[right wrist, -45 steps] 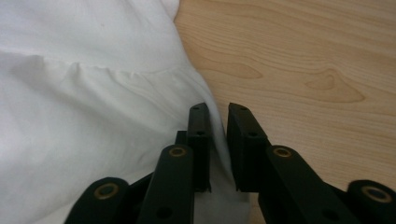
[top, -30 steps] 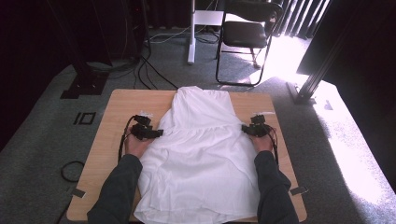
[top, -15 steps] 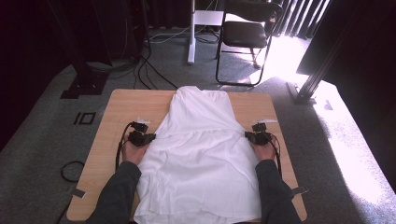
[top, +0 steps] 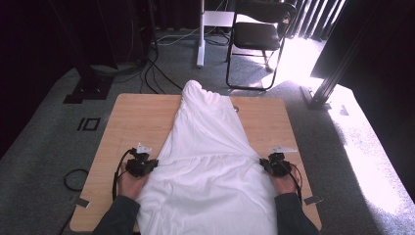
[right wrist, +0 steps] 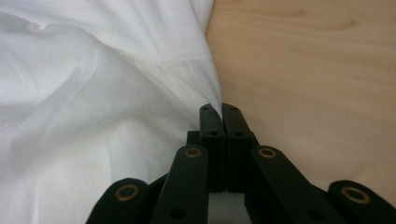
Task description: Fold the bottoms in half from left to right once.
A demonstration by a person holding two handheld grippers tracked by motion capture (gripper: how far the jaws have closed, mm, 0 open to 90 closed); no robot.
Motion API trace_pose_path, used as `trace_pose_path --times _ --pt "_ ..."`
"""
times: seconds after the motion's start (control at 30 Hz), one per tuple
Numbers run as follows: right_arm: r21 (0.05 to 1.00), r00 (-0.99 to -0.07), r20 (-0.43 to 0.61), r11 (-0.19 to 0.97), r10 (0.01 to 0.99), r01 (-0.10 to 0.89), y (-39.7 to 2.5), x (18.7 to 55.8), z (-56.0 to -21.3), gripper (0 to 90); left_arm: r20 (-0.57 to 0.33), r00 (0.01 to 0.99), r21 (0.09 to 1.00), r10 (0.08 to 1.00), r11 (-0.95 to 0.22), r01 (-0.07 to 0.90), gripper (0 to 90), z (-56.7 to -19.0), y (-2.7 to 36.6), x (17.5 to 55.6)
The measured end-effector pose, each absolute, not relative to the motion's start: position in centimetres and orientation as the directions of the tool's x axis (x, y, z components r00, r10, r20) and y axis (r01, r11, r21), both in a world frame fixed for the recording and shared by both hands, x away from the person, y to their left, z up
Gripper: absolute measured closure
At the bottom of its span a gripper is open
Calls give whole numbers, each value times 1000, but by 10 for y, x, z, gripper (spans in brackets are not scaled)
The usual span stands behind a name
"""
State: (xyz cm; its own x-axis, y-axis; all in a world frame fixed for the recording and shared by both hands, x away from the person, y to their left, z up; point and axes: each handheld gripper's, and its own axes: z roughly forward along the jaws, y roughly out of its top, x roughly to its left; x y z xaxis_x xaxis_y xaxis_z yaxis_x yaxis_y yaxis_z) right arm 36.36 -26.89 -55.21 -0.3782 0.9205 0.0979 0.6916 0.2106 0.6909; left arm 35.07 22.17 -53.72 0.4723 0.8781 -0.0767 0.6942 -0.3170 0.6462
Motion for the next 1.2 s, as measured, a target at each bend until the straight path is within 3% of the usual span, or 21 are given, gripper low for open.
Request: trace_pose_path --times 0.3,0.37,0.4,0.47,0.6,0.7,0.8,1.03,1.2 --pt "666 -390 129 211 912 715 -273 315 -551 872 -106 506 638 856 -332 695 863 -539 228 303" --pt "658 -395 129 219 910 721 -274 309 -549 789 -95 515 672 852 -326 664 705 -536 231 299" --pt "674 -402 116 225 908 703 -275 308 -547 695 -108 509 683 854 -309 662 653 -533 235 300" --pt "701 -394 125 200 911 685 -278 312 -538 613 -126 477 714 870 -255 653 585 -524 242 305" --pt "755 -425 139 182 895 630 -273 333 -515 598 -142 470 743 871 -220 632 548 -508 245 322" --pt "777 -488 96 241 867 581 -255 360 -503 723 -113 479 745 870 -245 620 543 -502 238 343" --pt "766 -533 89 284 842 577 -235 389 -505 747 -106 502 737 858 -271 619 543 -503 226 364" --pt "719 -546 145 291 825 631 -192 453 -526 571 -102 526 684 845 -325 654 522 -524 200 398" --pt "700 -552 165 297 818 649 -174 473 -539 546 -98 528 651 843 -347 675 534 -540 191 405"
